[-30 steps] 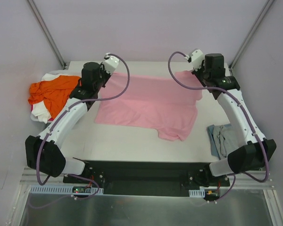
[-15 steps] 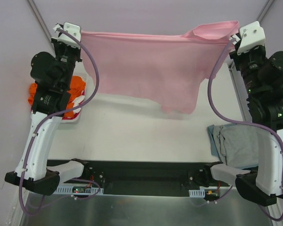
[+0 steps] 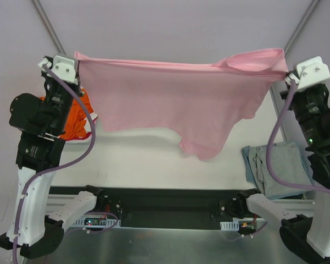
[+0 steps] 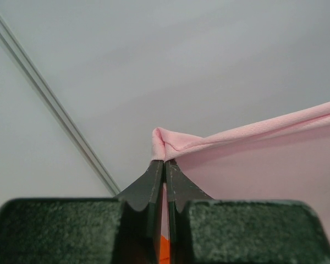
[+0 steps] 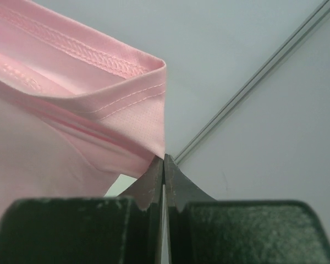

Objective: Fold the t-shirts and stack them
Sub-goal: Flatten the tshirt out

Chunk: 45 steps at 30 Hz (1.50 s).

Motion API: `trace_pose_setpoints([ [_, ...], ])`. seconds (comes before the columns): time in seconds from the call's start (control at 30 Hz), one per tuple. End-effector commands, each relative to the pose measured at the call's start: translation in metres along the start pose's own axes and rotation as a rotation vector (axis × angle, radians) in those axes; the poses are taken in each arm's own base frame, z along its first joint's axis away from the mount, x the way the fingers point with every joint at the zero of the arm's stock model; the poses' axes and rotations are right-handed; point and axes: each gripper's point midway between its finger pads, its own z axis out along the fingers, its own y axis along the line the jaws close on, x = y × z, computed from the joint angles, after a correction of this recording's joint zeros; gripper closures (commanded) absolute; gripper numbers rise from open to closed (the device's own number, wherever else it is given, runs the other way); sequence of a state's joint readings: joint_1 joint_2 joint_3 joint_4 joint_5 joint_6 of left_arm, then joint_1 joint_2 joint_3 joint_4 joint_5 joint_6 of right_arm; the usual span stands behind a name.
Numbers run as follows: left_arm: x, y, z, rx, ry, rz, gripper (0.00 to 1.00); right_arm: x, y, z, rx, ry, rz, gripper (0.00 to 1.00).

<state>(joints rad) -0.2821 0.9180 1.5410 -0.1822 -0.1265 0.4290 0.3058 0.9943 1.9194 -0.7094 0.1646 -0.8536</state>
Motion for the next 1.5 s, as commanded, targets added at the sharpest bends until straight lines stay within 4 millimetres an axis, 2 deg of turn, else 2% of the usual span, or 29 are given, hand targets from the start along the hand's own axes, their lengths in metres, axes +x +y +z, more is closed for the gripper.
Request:
trace_pose_setpoints([
  [0.0, -0.012, 0.032, -0.041, -0.131, -0.028, -0.015, 1.00, -0.003, -0.040, -0.065, 0.173, -0.027, 0.032, 0.99],
  [0.07, -0.015, 0.035, -0.057, -0.137, -0.044, -0.025, 1.00, -0.002, -0.044, -0.084, 0.192, -0.044, 0.037, 0.99],
  [0.17, -0.015, 0.036, -0.070, -0.139, -0.047, -0.032, 1.00, 0.000, -0.041, -0.095, 0.193, -0.058, 0.050, 0.99],
  [0.23, -0.014, 0.038, -0.072, -0.144, -0.043, -0.028, 1.00, 0.001, -0.040, -0.098, 0.187, -0.063, 0.059, 0.99],
  [0.33, -0.010, 0.035, -0.066, -0.134, -0.029, -0.014, 1.00, 0.000, -0.040, -0.097, 0.187, -0.064, 0.055, 0.99],
  [0.5, 0.009, 0.020, -0.034, -0.080, 0.035, 0.020, 1.00, 0.008, -0.037, -0.066, 0.180, -0.003, 0.011, 0.99],
  [0.6, 0.026, 0.008, -0.014, -0.047, 0.073, 0.039, 1.00, 0.023, -0.029, -0.037, 0.162, 0.060, -0.026, 0.99],
  [0.67, 0.047, -0.002, 0.002, -0.026, 0.115, 0.061, 1.00, 0.035, -0.020, -0.016, 0.140, 0.108, -0.045, 0.99],
  [0.73, 0.056, -0.006, 0.013, -0.024, 0.121, 0.086, 1.00, 0.051, -0.008, 0.005, 0.112, 0.152, -0.067, 0.99],
  [0.77, 0.076, -0.015, 0.023, -0.004, 0.160, 0.098, 1.00, 0.061, -0.001, 0.018, 0.092, 0.183, -0.078, 0.99],
  [0.8, 0.083, -0.019, 0.029, 0.003, 0.164, 0.111, 1.00, 0.066, 0.004, 0.029, 0.082, 0.193, -0.083, 0.99],
  [0.87, 0.115, -0.034, 0.041, 0.036, 0.219, 0.123, 1.00, 0.095, 0.027, 0.053, 0.026, 0.264, -0.099, 0.99],
  [0.9, 0.125, -0.040, 0.044, 0.048, 0.234, 0.125, 1.00, 0.103, 0.033, 0.062, 0.018, 0.272, -0.100, 0.99],
  [0.93, 0.136, -0.046, 0.051, 0.059, 0.243, 0.129, 1.00, 0.120, 0.046, 0.070, -0.008, 0.308, -0.105, 0.99],
  [0.97, 0.157, -0.056, 0.052, 0.082, 0.279, 0.135, 1.00, 0.133, 0.057, 0.082, -0.036, 0.339, -0.107, 0.99],
  [1.1, 0.209, -0.077, 0.061, 0.123, 0.360, 0.166, 1.00, 0.175, 0.089, 0.109, -0.104, 0.426, -0.113, 0.99],
  [1.17, 0.238, -0.088, 0.063, 0.139, 0.403, 0.179, 1.00, 0.196, 0.106, 0.114, -0.145, 0.464, -0.115, 0.99],
  [1.23, 0.257, -0.097, 0.063, 0.158, 0.431, 0.180, 1.00, 0.214, 0.120, 0.124, -0.176, 0.497, -0.114, 0.99],
  [1.33, 0.279, -0.110, 0.064, 0.193, 0.465, 0.179, 1.00, 0.236, 0.140, 0.132, -0.228, 0.549, -0.115, 0.99],
  [1.47, 0.295, -0.119, 0.069, 0.212, 0.499, 0.178, 1.00, 0.255, 0.158, 0.143, -0.271, 0.597, -0.128, 0.99],
])
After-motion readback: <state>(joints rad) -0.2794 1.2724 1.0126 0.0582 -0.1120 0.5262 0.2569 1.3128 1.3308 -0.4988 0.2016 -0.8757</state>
